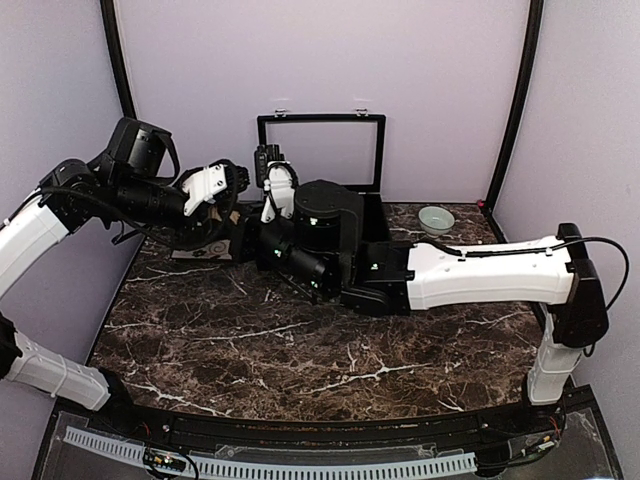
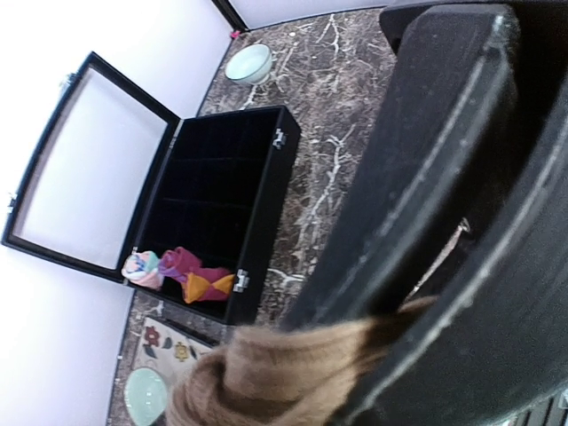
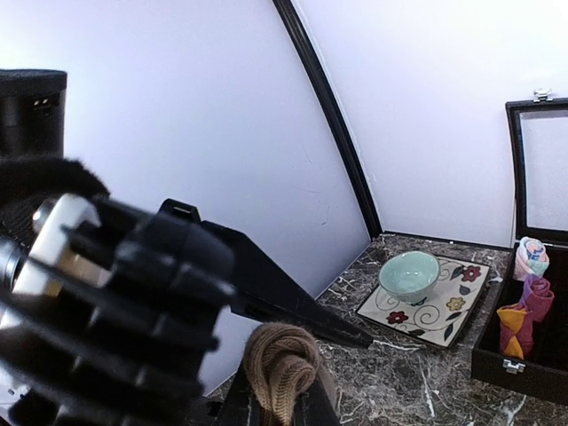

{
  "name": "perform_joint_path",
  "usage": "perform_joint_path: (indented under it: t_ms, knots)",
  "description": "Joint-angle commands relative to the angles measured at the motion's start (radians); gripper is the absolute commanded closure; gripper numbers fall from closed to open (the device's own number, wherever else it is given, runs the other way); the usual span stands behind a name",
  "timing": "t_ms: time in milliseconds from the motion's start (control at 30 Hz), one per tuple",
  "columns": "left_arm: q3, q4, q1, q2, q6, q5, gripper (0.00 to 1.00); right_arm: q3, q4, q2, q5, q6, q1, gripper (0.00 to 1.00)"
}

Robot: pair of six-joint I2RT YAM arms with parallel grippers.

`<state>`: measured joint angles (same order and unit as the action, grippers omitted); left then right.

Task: Roll the socks
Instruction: Roll the sock at the center of the board.

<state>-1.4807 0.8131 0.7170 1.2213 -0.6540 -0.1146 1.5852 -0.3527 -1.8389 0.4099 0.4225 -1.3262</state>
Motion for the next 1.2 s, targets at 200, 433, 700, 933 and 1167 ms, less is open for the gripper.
perform_joint_path:
  t_ms: [200,433,700,933,1167]
  knots:
    - [0.038,-0.111,-0.007,-0.021,-0.071,0.137,0.85,0.039,0.039,-0.031,0.005,0.099,-0.024,0.99]
    - [-0.005,0.036,-0.033,0.007,-0.014,-0.123,1.0,-0.05,0.019,0.012,-0.141,0.097,0.002,0.57]
    - [-0.17,0.243,-0.151,0.131,0.043,-0.463,1.0,-0.193,0.05,0.142,-0.179,0.036,0.012,0.48]
    - [-0.214,0.319,-0.155,0.174,0.033,-0.58,1.0,-0.244,0.09,0.195,-0.176,-0.006,0.011,0.57]
    - [-0.208,0.341,-0.156,0.173,0.018,-0.581,1.0,-0.209,0.144,0.197,-0.077,-0.027,0.01,0.56]
